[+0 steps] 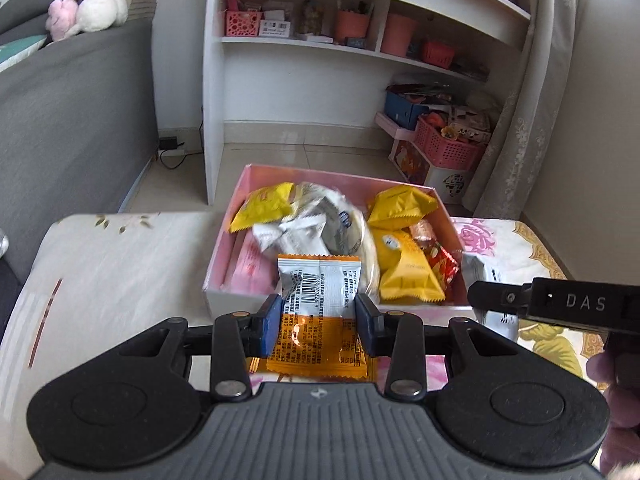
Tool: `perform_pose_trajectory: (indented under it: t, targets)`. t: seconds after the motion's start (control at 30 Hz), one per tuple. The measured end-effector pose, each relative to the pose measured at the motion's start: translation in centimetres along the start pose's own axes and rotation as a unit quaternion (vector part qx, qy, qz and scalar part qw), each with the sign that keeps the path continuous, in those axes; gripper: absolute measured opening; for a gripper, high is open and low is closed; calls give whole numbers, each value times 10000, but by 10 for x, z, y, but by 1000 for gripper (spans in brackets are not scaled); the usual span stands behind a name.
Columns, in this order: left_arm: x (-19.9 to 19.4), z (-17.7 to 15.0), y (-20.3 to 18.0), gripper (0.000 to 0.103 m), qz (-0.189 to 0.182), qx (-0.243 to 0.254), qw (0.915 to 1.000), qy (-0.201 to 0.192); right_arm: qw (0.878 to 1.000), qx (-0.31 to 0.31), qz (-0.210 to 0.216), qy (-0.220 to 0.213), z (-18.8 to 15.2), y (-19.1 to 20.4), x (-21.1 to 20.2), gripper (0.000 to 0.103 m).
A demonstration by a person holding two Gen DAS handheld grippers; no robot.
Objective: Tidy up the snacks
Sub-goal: 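Carry the orange packet and white biscuit packet up over the pink box, then open both tools to drop the packets into the box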
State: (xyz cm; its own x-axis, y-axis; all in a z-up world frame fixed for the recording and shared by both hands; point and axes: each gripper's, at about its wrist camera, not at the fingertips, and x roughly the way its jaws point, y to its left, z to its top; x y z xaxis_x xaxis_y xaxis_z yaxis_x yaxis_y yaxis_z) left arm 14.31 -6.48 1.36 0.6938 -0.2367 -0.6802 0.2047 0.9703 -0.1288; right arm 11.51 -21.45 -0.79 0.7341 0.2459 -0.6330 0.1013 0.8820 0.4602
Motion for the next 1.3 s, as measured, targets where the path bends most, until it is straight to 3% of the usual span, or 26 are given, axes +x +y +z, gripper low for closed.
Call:
perform_pose_trajectory:
  t: [0.5,0.7,0.97,1.13,1.3]
  targets:
    - [59,18,-16,36,23,-220,9994,262,9949,977,164,-175,20,-49,30,45]
    - [65,24,-15,36,75,-267,9995,159,9936,1031,362,-295,26,-46,36,45]
    - [69,28,-17,37,108,-182,9998,57,9948,904,316,-349,28,-41,45,47]
    - [69,26,-18,57,146,-89,9998,30,9927,1107,296,-368,29,-48,42,68]
    - [64,23,-19,64,201,68,9998,67,9923,1154,273,-357,28,-51,38,68]
